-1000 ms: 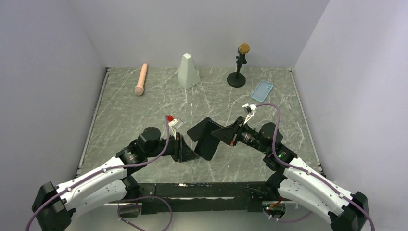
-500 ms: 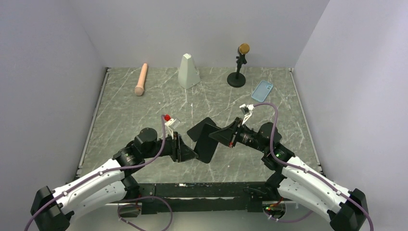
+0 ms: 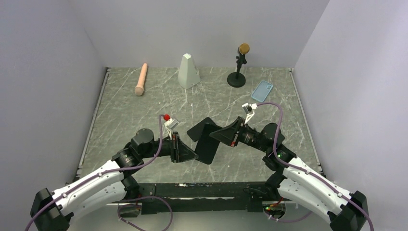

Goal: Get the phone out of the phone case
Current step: Remove the phone case from the phone.

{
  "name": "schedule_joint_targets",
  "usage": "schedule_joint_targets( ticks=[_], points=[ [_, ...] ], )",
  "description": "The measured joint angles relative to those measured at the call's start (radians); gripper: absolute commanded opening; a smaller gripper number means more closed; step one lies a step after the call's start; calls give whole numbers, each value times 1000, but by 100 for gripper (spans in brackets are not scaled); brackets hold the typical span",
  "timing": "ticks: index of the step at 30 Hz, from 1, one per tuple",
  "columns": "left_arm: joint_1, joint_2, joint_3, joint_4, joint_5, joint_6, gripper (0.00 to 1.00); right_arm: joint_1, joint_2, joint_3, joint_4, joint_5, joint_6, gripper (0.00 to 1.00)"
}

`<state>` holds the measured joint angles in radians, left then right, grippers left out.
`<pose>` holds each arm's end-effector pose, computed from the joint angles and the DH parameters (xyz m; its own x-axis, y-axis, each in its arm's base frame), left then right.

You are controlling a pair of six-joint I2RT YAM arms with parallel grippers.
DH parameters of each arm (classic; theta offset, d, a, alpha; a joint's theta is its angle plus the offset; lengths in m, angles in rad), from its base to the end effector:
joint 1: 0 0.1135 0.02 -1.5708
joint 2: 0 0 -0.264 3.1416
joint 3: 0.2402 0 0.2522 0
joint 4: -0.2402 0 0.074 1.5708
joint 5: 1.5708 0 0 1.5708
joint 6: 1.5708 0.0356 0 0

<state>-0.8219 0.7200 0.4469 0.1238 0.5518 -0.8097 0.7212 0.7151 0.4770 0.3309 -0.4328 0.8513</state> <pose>0.1067 -0.1422 0.2638 -0.7770 -0.0697 -0.6256 0.6003 0.2169 -0.7698 0.1244 0.1292 0.2970 -0.6409 0.3457 -0.6854 -0.6540 0.2216 0.7233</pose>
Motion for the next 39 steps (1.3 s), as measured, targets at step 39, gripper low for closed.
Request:
schedule_joint_targets(
  ticks=[39],
  points=[
    [-8,176,119,83,295,459,0,-123,745,-22,1173,-374,807,0]
  ],
)
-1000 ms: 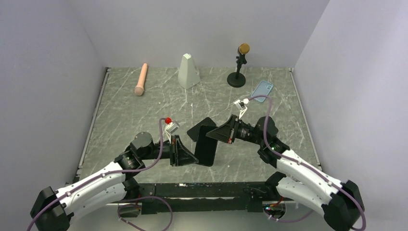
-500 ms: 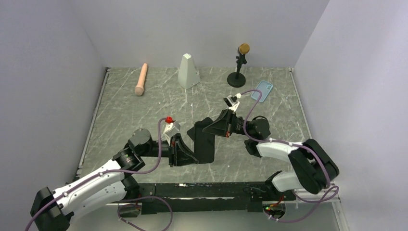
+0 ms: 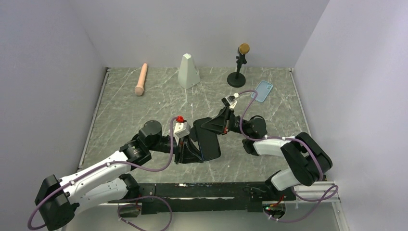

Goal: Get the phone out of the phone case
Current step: Remove the phone case from the phone.

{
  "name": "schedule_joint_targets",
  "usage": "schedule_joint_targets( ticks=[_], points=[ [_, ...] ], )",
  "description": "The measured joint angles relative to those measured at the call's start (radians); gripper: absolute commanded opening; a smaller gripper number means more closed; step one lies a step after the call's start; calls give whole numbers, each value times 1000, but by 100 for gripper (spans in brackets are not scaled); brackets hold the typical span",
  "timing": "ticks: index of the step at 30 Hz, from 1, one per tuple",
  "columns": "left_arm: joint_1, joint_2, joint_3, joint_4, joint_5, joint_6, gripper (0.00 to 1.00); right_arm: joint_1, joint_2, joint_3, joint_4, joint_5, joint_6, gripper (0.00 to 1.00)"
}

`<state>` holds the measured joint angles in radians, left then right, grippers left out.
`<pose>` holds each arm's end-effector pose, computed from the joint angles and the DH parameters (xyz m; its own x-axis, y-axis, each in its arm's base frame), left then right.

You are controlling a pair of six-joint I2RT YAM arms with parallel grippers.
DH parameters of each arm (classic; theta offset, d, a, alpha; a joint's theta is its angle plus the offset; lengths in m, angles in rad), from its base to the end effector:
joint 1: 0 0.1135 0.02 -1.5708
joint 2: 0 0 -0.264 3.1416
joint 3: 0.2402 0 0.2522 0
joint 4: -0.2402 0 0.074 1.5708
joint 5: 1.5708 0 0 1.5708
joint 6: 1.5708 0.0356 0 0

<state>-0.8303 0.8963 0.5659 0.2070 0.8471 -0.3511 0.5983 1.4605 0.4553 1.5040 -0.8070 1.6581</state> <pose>0.1174 -0.1679 0.2850 -0.4186 0.1205 -0.9001 0.9015 -0.0647 -0.4279 0.1999 0.1674 0.2484 -0.9446 0.1900 -0.2676 -0.3141 -0.2871 0.9049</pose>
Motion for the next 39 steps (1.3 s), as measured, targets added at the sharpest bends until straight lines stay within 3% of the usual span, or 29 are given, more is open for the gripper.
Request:
schedule_joint_targets(
  ticks=[9,16,22,29,32,39],
  points=[
    [2,1,6,-72,-146,49,0,-3,0,0,-19,73,-10,0],
    [6,-63,-11,-190,-473,-37,1,5,-4,11,-32,148,4,0],
    [6,-95,29,-294,-508,-160,32,11,-4,14,-47,177,0,0],
    [22,-219,40,-402,-501,-195,73,29,0,14,-48,146,16,0],
    [49,-290,40,-432,-539,-193,80,42,5,5,-44,75,47,0],
    [58,-419,40,-442,-517,-277,83,51,59,-37,-44,32,56,0]
  ],
)
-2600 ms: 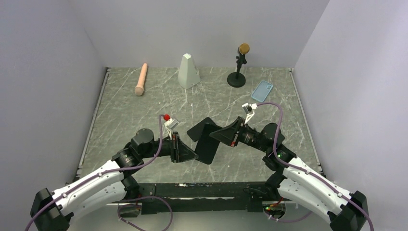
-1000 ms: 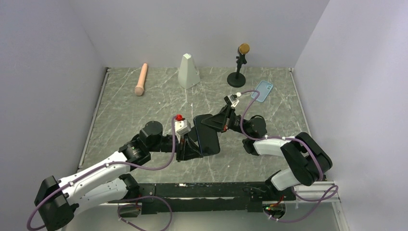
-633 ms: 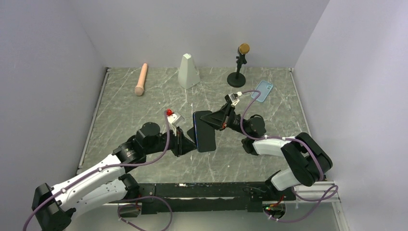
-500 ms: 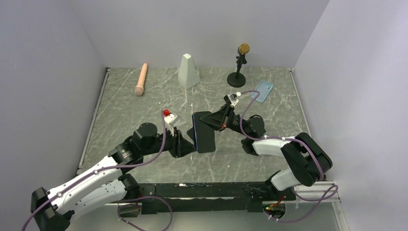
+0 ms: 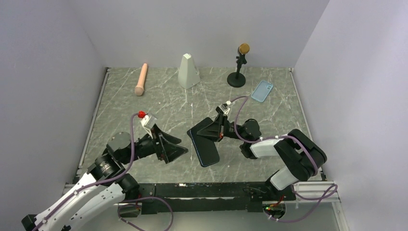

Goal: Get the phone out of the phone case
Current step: Remove the phone case from the phone.

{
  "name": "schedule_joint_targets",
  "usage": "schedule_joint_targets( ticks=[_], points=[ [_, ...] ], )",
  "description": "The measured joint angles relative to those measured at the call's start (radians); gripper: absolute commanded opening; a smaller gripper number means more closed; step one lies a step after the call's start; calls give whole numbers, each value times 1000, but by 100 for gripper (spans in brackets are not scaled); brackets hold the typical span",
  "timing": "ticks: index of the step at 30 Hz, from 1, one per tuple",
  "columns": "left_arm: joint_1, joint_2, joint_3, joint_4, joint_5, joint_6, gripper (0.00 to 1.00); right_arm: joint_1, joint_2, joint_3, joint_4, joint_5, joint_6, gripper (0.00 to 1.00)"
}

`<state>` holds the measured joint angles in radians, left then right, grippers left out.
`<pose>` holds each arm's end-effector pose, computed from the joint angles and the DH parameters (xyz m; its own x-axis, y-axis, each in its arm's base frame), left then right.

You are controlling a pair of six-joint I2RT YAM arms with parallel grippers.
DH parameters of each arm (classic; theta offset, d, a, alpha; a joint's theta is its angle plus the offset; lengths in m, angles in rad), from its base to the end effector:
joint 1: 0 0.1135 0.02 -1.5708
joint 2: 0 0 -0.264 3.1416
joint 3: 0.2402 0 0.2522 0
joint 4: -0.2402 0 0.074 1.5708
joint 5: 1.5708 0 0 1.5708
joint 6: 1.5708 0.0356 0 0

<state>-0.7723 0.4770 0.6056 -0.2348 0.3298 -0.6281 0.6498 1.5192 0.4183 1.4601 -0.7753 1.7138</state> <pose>0.0835 -0.0974 0.3142 -0.5849 -0.2063 -0.7844 0.6762 0.4100 -0.6121 0.1950 0.1795 0.2209 -0.9840 0.1401 -0.1101 -0.1411 -0.2351 0.9617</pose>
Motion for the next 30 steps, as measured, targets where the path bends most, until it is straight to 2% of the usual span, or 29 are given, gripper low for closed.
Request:
schedule_joint_targets(
  ticks=[4,8,15,20,30],
  points=[
    [0,-11,-59,179,104,-161,79,-2,31,-13,0,12,-1,0],
    [-20,40,-156,343,177,-307,76,-6,59,-16,0,22,-4,0],
    [-123,123,-225,447,177,-435,67,-18,55,-35,-7,40,-60,0],
    [-168,156,-256,523,138,-489,63,-21,-17,-37,-64,43,-132,0],
    [-175,107,-274,510,38,-515,61,-23,-202,-37,-332,64,-305,0]
  ],
)
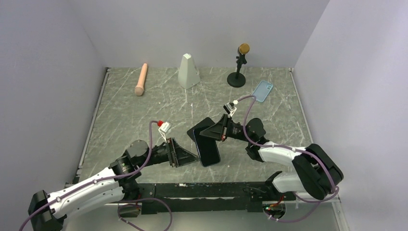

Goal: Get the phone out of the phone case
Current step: Remove the phone case from the phone.

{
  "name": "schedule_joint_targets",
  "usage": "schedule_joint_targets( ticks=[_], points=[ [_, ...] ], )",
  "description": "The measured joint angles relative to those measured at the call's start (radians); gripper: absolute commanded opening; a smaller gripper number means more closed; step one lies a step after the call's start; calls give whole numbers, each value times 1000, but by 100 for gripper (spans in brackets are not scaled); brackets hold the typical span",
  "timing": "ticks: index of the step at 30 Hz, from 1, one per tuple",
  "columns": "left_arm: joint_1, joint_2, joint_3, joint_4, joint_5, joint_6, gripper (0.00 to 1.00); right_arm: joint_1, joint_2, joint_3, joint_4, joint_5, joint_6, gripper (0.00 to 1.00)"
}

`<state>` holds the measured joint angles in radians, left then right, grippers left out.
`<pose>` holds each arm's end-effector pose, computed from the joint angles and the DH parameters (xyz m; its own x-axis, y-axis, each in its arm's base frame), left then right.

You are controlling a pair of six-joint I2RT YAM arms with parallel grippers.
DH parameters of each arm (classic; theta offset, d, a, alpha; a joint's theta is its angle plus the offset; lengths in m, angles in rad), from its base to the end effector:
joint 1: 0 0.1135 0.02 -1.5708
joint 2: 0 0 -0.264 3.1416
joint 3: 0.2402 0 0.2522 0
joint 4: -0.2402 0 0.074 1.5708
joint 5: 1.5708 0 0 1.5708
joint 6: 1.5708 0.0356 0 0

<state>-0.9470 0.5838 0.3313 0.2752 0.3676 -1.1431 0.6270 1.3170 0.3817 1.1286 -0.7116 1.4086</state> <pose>0.0825 -0.1366 0.2583 -0.8747 -0.2383 -0.4221 0.4133 0.0884 -0.9063 0.1860 0.1634 0.2269 -0.9255 0.2523 -0.2823 -0.3091 -0.0729 0.9482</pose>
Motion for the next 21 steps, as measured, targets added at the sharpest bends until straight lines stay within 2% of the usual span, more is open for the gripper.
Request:
schedule_joint_targets(
  ticks=[4,6,8,11,14,17,21],
  points=[
    [0,-34,5,-87,-63,21,74,0,-48,23,-104,-13,-76,0],
    [1,-60,37,-193,-111,55,82,0,-69,47,-172,-39,-131,0],
    [9,-72,119,-336,-169,100,85,2,-82,82,-251,-67,-196,0],
    [37,-57,310,-531,-257,192,82,21,-115,156,-444,-86,-339,0],
    [72,-29,459,-618,-283,291,71,55,-158,222,-650,-83,-492,0],
    [103,37,537,-659,-229,378,66,89,-192,260,-772,-86,-600,0],
    [119,161,547,-696,-110,473,66,114,-222,265,-856,-117,-681,0]
  ],
)
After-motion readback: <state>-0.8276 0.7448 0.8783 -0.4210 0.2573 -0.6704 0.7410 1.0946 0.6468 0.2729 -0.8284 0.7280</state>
